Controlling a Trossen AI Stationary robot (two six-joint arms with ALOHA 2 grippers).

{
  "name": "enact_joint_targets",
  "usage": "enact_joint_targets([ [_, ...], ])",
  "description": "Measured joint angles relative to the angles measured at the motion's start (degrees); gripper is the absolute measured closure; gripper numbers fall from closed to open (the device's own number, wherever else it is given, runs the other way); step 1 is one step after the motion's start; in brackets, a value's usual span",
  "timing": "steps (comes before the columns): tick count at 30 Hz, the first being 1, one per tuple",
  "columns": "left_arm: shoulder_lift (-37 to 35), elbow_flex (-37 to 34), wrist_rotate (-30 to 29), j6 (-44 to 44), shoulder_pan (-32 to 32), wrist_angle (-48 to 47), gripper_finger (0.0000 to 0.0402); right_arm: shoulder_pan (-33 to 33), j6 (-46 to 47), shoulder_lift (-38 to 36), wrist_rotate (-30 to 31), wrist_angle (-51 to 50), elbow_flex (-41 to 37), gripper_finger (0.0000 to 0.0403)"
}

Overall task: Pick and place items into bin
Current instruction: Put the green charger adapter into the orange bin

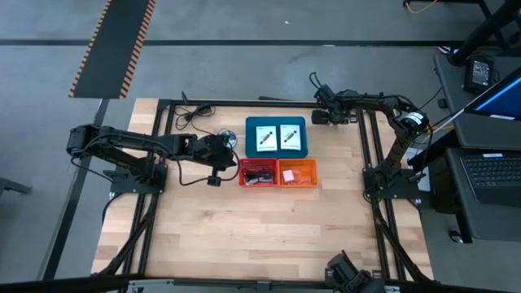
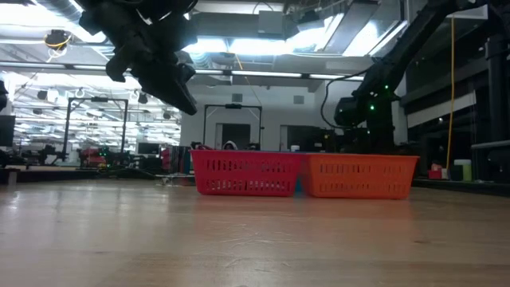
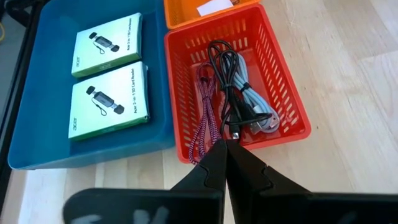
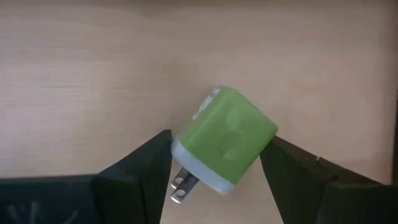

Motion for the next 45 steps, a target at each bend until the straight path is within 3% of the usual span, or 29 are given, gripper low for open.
enact_joint_targets([
  [7, 0.0, 0.0, 0.0, -1.4, 0.0, 0.0, 0.0398, 0.1, -13.0, 0.1, 0.4, 4.0, -0.1, 0.0181],
  [13, 0.0, 0.0, 0.0, -1.6, 0.0, 0.0, 0.0398, 0.9, -18.6, 0.1, 0.1, 4.2, -0.1, 0.0181],
  [26, 0.0, 0.0, 0.0, -3.0, 0.0, 0.1, 0.0396, 0.9, -11.1, 0.1, -0.1, 5.9, 0.0, 0.0184],
  [30, 0.0, 0.0, 0.0, -3.0, 0.0, 0.1, 0.0399, 0.9, -11.1, 0.1, -0.2, 5.8, 0.0, 0.021],
  [36, 0.0, 0.0, 0.0, -3.0, 0.0, 0.1, 0.04, 1.3, -10.6, 0.0, -0.1, 3.4, 0.0, 0.0282],
  [45, 0.0, 0.0, 0.0, -3.0, 0.0, 1.0, 0.0398, 3.9, -9.3, -0.4, 0.3, -2.3, 0.1, 0.0284],
])
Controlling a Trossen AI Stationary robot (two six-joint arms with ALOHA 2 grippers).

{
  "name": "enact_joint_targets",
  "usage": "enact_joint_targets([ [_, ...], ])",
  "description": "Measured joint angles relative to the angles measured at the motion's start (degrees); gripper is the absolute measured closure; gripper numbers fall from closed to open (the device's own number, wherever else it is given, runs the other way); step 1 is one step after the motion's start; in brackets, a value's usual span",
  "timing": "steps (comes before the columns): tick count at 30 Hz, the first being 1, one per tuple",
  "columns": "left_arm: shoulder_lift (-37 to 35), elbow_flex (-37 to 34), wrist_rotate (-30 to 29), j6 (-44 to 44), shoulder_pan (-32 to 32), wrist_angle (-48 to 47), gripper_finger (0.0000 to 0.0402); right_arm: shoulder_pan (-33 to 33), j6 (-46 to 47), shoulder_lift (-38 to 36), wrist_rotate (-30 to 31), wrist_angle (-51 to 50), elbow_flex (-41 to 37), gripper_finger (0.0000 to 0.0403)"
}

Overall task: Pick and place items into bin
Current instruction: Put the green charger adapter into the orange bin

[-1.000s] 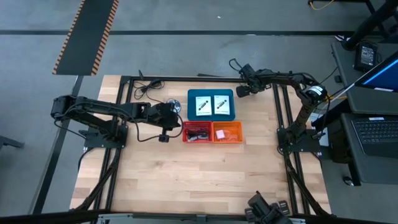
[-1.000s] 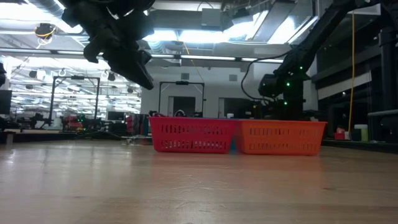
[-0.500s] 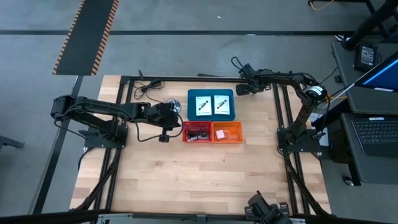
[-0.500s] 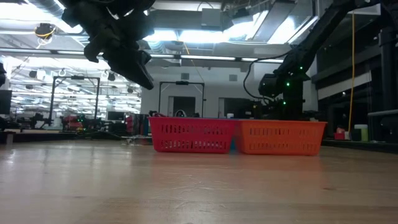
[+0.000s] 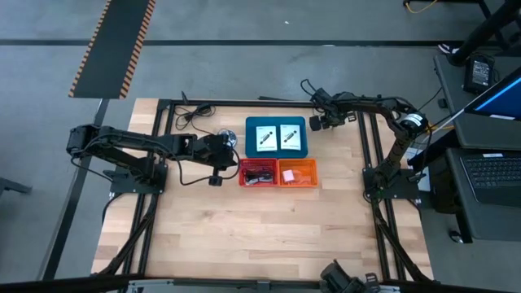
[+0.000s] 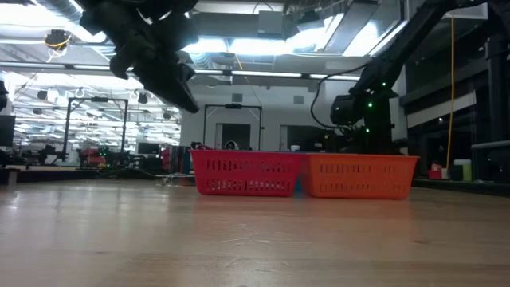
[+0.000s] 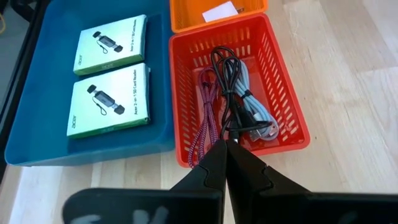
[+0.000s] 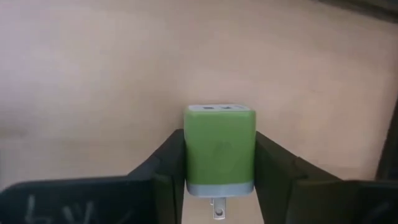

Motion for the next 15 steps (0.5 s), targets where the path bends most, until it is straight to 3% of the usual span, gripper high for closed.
enact_joint_targets([
  [8, 0.0, 0.0, 0.0, -1.5, 0.0, 0.9, 0.0398, 4.8, -0.3, -6.7, -1.5, -3.1, -0.2, 0.0284],
  [15, 0.0, 0.0, 0.0, -3.0, 0.0, 0.9, 0.0398, 10.2, -0.3, -17.9, -1.2, -6.5, -0.2, 0.0284],
])
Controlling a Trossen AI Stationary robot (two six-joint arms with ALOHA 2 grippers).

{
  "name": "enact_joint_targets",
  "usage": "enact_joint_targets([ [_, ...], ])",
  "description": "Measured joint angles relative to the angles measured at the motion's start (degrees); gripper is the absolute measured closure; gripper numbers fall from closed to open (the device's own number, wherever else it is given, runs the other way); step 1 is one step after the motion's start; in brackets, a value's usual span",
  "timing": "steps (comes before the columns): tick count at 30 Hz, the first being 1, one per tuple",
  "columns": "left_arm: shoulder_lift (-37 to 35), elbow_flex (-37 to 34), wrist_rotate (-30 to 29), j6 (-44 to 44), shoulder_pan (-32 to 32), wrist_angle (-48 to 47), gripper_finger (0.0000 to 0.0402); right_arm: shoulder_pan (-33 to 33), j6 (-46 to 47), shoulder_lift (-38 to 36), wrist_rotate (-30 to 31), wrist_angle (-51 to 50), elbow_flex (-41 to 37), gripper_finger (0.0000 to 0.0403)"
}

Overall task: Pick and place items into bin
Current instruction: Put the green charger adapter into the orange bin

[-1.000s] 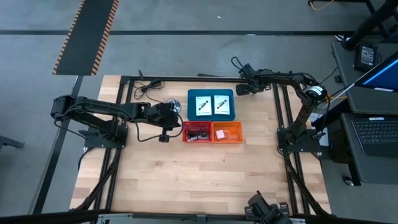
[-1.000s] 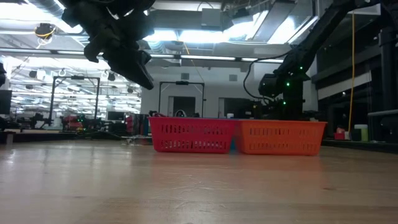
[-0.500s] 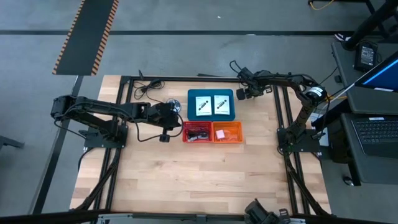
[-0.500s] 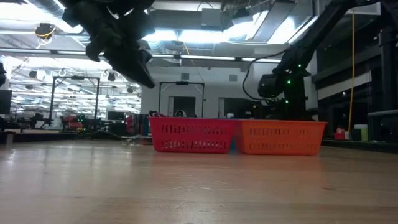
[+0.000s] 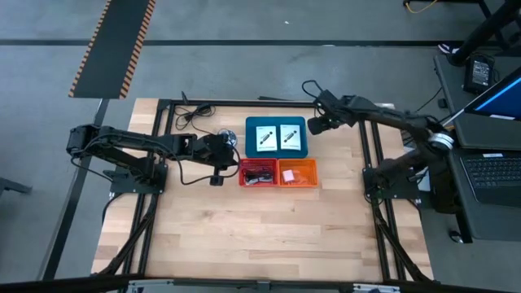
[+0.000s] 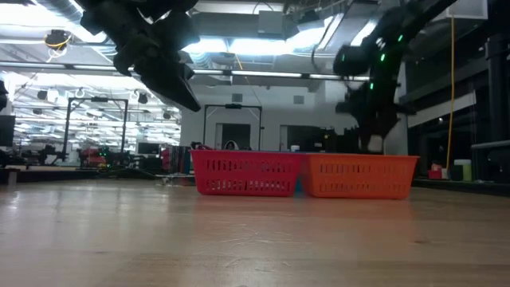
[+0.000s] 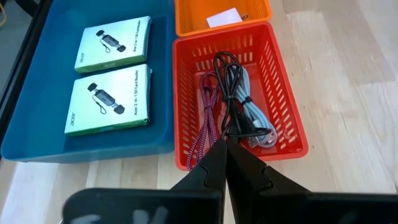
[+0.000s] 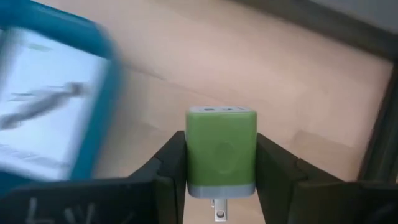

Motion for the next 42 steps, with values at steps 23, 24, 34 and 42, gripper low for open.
enact_joint_targets([
  [23, 0.0, 0.0, 0.0, 0.1, 0.0, 1.2, 0.0398, 24.9, -7.9, -31.0, 8.8, 33.1, -23.1, 0.0284],
  [24, 0.0, 0.0, 0.0, 0.1, 0.0, 2.0, 0.0398, 25.8, -8.9, -31.8, 8.5, 34.8, -24.3, 0.0284],
  [34, 0.0, 0.0, 4.8, 0.0, 0.1, 15.5, 0.0399, 35.1, -14.9, -36.4, 4.6, 40.8, -29.1, 0.0284],
  [42, 0.0, -5.0, 7.6, -2.2, -1.1, 27.6, 0.0399, 43.8, -13.7, -36.2, 4.6, 41.8, -29.1, 0.0284],
])
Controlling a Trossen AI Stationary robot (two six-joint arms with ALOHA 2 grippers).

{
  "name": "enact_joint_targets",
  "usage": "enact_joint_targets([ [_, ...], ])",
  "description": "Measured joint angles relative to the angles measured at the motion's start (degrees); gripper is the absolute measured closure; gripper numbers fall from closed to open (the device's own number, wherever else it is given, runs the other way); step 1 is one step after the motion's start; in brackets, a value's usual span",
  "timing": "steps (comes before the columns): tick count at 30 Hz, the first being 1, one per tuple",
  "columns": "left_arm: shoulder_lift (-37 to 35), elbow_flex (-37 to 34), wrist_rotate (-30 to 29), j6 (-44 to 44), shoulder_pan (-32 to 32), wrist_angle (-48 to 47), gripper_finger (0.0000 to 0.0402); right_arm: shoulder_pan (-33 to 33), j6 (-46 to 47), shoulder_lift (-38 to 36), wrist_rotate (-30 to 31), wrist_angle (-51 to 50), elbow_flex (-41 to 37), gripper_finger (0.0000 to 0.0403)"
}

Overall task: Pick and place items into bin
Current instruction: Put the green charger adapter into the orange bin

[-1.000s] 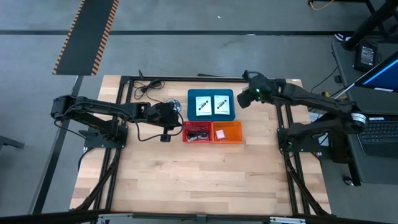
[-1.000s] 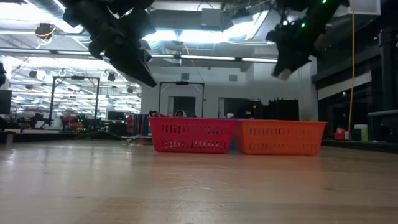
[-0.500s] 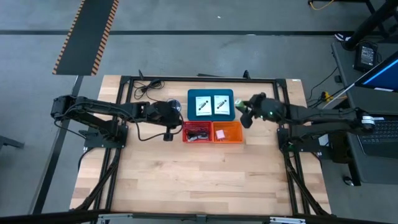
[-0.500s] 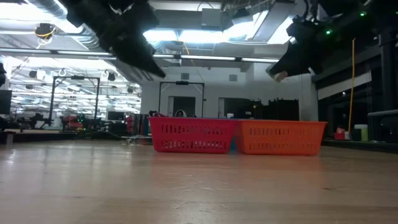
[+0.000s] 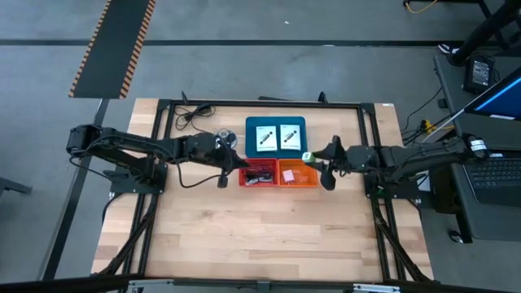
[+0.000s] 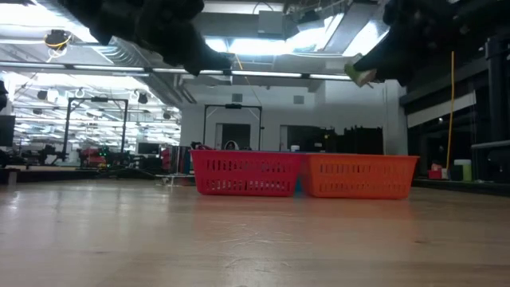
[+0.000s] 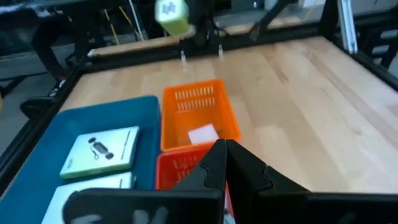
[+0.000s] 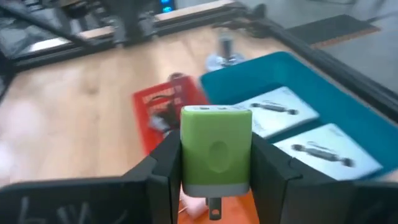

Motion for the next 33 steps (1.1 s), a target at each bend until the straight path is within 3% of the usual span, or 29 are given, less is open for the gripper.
enact_joint_targets([
  [5, 0.0, -1.7, 0.0, -2.0, -1.2, 4.1, 0.0401, 4.6, 1.4, 0.4, 0.0, -0.4, 0.2, 0.0284],
  [12, 0.0, -1.7, -0.6, -2.1, -2.5, 5.6, 0.0398, 7.8, 4.9, 6.7, 0.0, -10.6, 6.5, 0.0284],
  [19, 0.0, -1.7, -1.1, -2.1, -2.6, 5.6, 0.0399, 7.8, 9.5, 16.0, -0.1, -28.2, 14.9, 0.0284],
  [27, 0.0, -1.7, -1.1, -2.3, -2.6, 5.5, 0.0399, 7.5, 10.6, 26.1, -2.6, -33.6, 20.4, 0.0284],
  [33, 0.0, -1.7, -1.2, -2.3, -2.6, 5.5, 0.04, 3.6, 10.6, 32.2, -2.6, -36.4, 22.4, 0.0284],
])
